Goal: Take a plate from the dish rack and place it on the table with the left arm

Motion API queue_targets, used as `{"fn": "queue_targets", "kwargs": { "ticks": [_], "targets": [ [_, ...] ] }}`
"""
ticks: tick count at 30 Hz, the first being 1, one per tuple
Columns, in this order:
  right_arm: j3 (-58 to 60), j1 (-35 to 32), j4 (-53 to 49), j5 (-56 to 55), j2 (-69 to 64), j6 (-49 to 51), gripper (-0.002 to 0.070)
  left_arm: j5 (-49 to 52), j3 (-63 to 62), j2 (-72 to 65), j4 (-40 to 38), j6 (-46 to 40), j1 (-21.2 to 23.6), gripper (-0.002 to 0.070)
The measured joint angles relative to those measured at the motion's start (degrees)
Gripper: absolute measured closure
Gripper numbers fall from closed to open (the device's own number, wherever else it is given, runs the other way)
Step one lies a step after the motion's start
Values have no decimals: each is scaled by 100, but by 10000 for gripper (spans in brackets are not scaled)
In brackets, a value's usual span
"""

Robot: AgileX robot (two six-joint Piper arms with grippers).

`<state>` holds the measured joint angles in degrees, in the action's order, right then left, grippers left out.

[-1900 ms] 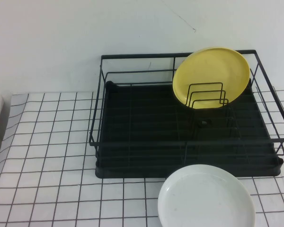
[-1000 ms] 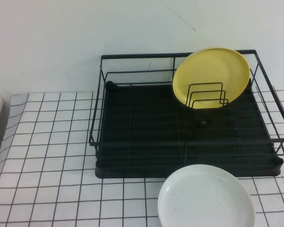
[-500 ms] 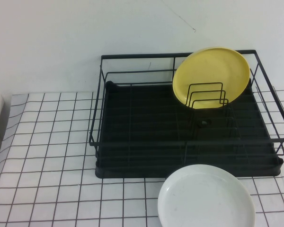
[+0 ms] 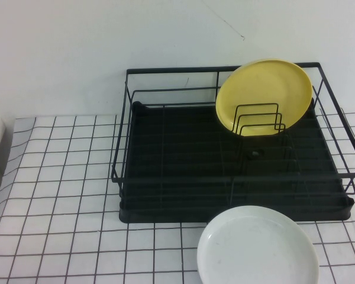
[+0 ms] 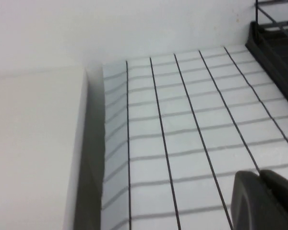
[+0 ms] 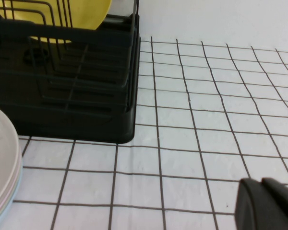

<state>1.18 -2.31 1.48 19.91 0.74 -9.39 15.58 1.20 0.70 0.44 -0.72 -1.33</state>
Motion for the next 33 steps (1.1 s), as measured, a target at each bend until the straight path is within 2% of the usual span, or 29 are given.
{"fn": "queue_targets", "kwargs": {
  "ticks": [11,22,26,29,33],
  "targets": [
    [0,0,0,0,0,0,679,-2572,3,0,310,0,0,678],
    [0,0,0,0,0,0,679,-3036,3,0,310,72,0,678],
    [0,0,0,0,0,0,679,-3445,3,0,91,560,0,678],
    [0,0,0,0,0,0,679,-2948,-255,13,74,696,0,678],
    [0,0,0,0,0,0,679,-1359,-1364,-185,51,758,0,678]
  ]
}}
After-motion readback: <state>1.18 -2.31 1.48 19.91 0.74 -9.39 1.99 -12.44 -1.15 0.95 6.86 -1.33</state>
